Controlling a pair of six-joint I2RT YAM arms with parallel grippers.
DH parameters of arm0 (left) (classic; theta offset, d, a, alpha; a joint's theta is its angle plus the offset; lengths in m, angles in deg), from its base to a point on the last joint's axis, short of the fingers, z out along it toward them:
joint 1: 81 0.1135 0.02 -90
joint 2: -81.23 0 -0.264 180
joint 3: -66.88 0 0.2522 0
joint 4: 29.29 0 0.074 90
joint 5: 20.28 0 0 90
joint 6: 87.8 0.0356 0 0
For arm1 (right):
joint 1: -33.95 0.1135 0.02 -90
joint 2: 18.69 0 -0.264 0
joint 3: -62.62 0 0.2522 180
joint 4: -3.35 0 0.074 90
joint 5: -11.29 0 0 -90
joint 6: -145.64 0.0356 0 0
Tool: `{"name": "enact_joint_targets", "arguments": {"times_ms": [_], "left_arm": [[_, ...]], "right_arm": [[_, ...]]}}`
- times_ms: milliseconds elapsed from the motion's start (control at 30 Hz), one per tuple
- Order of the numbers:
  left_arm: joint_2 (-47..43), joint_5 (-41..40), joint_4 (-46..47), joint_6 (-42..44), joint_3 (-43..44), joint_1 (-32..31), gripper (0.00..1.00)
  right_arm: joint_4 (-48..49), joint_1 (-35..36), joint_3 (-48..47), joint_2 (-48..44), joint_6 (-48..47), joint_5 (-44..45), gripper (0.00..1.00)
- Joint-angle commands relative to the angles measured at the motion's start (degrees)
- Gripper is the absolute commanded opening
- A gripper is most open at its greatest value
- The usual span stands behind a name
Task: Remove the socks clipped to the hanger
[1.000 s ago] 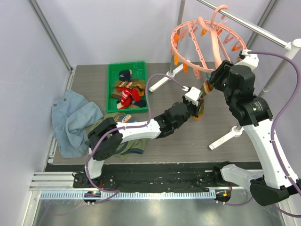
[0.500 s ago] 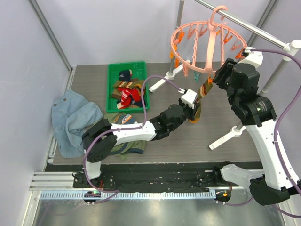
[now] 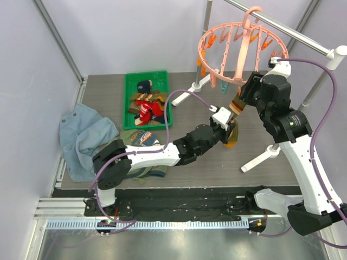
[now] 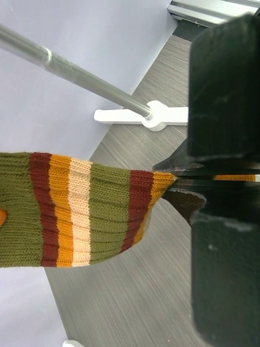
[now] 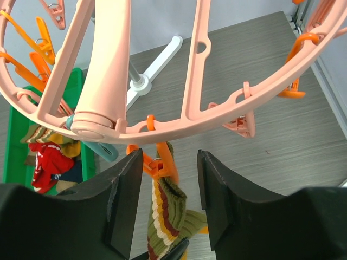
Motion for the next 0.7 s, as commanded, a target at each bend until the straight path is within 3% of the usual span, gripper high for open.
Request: {"name": "enact_joint_targets", "arguments": {"times_ms": [0, 667], "left_arm": [[-2.33, -0.94, 2.01, 1.34, 0.83, -0.66, 0.0], [-1.8, -2.7, 1.13, 3.0, 2.06, -2.15, 0.0]], "right_arm": [[3.9, 0.11, 1.03, -1.72, -4.42, -2.82, 0.54], [5.84, 1.52, 1.3, -2.51, -5.13, -6.26, 0.55]]}}
